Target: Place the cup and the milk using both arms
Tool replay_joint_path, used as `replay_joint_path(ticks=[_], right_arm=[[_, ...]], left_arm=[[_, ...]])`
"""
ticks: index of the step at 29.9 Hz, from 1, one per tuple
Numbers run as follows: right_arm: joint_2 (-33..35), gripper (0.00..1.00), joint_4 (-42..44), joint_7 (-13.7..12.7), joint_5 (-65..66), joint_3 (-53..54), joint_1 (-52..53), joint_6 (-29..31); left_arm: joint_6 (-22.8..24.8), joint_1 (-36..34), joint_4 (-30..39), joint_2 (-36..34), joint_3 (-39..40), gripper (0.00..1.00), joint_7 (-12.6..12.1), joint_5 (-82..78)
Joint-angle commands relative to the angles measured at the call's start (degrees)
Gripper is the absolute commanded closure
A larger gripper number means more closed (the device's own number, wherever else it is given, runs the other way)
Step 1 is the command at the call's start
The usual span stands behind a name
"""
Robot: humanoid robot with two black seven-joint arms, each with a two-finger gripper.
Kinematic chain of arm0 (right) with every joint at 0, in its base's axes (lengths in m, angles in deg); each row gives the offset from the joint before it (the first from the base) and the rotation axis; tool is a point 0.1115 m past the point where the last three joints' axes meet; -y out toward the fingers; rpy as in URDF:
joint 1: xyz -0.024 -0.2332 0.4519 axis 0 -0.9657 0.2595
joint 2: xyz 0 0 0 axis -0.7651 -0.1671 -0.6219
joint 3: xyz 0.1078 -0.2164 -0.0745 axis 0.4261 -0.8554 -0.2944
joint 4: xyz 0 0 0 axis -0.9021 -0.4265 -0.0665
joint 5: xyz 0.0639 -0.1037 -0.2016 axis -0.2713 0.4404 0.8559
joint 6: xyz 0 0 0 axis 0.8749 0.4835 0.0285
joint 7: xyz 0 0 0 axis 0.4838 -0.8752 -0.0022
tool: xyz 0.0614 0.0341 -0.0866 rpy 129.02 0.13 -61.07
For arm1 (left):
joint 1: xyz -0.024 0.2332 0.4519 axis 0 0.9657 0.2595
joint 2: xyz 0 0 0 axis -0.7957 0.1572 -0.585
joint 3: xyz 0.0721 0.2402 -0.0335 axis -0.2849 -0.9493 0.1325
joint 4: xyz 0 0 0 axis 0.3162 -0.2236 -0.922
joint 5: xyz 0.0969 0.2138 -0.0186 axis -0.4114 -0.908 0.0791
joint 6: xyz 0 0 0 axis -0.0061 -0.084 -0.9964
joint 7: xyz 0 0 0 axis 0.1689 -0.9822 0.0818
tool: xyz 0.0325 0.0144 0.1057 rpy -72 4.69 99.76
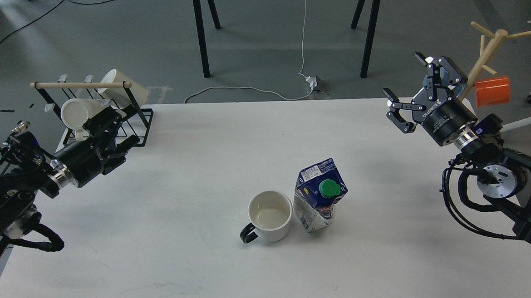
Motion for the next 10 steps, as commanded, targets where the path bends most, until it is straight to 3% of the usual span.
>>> replay_joint_path(ticks=[1,10], right_arm=[[-0.6,0.04,0.0,0.0,0.1,0.0,-0.1,0.0],[-0.7,0.04,0.0,0.0,0.2,-0.4,-0.2,0.0]], left_arm=[[0.0,-0.1,0.1,0.1,0.0,0.01,0.0,0.0],[0.0,0.4,0.1,0.1,-0.1,0.01,0.0,0.0]])
